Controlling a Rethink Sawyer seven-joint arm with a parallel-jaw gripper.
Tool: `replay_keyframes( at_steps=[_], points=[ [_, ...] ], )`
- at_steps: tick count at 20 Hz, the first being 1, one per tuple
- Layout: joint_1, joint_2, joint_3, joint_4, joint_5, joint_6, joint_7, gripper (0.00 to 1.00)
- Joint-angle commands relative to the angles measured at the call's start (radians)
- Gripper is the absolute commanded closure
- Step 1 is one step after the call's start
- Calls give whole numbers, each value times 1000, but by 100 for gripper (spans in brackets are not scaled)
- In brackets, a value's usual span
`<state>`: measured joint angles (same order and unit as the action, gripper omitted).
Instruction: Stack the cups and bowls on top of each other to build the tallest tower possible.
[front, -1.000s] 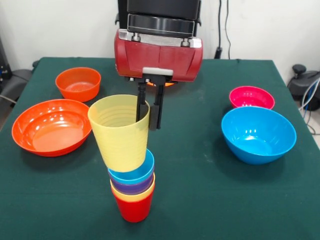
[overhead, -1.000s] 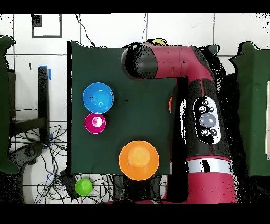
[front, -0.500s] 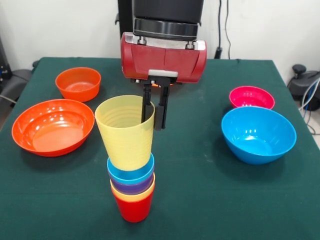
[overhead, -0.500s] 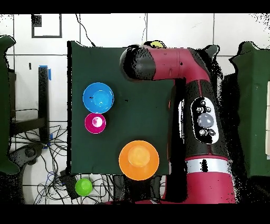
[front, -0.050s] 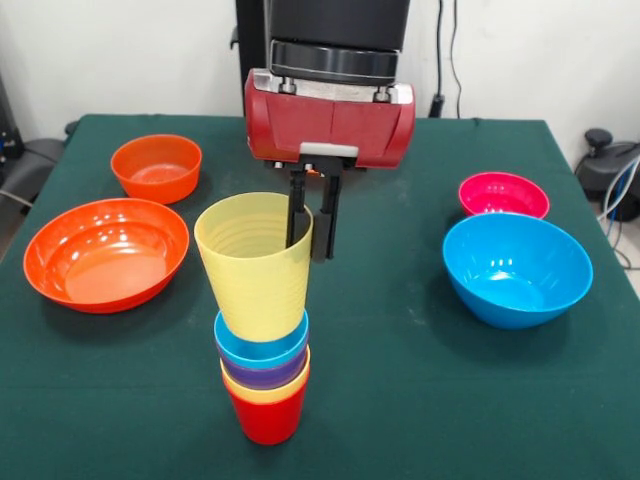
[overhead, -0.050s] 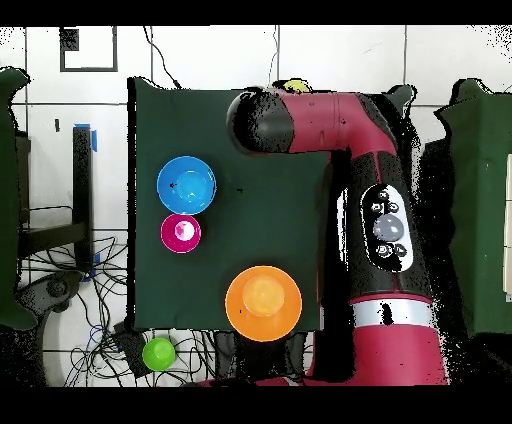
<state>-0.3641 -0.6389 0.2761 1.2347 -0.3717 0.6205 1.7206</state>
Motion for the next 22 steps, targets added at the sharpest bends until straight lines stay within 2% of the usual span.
replay_keyframes(
  at_steps=[1,11,22],
  points=[
    [29,45,38,94,-20,-52,33,100],
    [26,51,33,110,-29,-86,32,100],
    [31,51,27,101,-33,-63,6,100]
  ],
)
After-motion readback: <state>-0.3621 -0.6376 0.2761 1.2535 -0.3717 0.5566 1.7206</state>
